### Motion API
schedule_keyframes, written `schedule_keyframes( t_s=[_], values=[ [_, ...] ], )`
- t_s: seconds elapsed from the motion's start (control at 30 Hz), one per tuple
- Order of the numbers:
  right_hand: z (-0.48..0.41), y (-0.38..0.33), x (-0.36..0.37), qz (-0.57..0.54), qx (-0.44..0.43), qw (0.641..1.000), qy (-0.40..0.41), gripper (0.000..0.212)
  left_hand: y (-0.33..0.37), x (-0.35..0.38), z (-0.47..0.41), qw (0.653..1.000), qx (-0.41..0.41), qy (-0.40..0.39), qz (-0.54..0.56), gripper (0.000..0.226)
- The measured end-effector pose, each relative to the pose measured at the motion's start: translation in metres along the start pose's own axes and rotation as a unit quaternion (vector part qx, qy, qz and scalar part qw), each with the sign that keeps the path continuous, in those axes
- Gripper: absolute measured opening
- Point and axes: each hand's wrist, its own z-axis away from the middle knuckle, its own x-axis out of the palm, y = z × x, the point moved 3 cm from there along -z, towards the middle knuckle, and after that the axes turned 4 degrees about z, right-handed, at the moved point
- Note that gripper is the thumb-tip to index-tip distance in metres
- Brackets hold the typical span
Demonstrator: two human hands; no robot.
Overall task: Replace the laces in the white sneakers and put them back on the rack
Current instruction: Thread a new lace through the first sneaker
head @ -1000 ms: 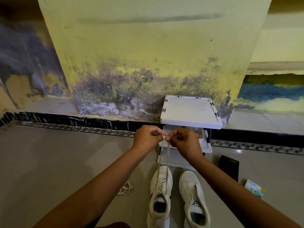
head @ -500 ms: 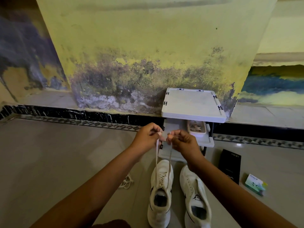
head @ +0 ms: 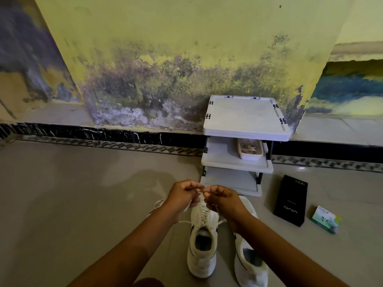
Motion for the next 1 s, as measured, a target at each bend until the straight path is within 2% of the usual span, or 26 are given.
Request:
schedule_keyframes(
  t_s=[0.13, 0.2, 0.33, 0.47, 0.53, 0.73, 0.8, 0.87, 0.93, 1.0],
  values=[
    [-0.001, 0.009, -0.003, -0.012, 0.026, 0.999, 0.041, 0.006, -0.006, 0.001, -0.001, 1.0, 0.004, 0.004, 0.01, 0.015],
    [-0.004, 0.013, -0.006, -0.038, 0.05, 0.997, 0.054, 0.014, -0.008, 0.002, 0.001, 1.0, 0.006, -0.018, 0.006, 0.016],
    [-0.004, 0.018, -0.006, -0.063, 0.072, 0.995, 0.017, 0.009, -0.011, 0.003, 0.007, 0.999, 0.0, -0.052, 0.001, 0.017],
    [-0.004, 0.023, -0.009, -0.091, 0.075, 0.992, 0.032, 0.006, -0.015, 0.002, 0.008, 0.996, 0.009, -0.085, -0.016, 0.015],
    [-0.005, 0.027, -0.009, -0.086, 0.082, 0.992, 0.032, 0.006, -0.017, 0.001, 0.008, 0.997, 0.017, -0.062, -0.031, 0.012],
    [-0.006, 0.028, -0.004, 0.068, 0.053, 0.996, -0.013, 0.009, -0.01, -0.012, -0.001, 0.998, -0.007, 0.059, 0.01, 0.012],
    [-0.004, 0.026, -0.002, 0.092, 0.033, 0.995, -0.01, 0.008, -0.011, -0.016, -0.004, 0.996, 0.002, 0.084, -0.022, 0.005],
    [-0.003, 0.025, -0.002, 0.101, 0.011, 0.995, 0.003, 0.007, -0.016, -0.016, -0.003, 0.991, 0.014, 0.088, -0.095, 0.013],
    [-0.003, 0.024, -0.004, 0.103, -0.002, 0.995, 0.015, 0.008, -0.019, -0.013, -0.001, 0.982, 0.043, 0.059, -0.172, 0.016],
    [-0.004, 0.025, -0.006, 0.097, -0.003, 0.995, 0.028, 0.007, -0.018, -0.008, 0.001, 0.975, 0.069, 0.016, -0.21, 0.008]
  ],
)
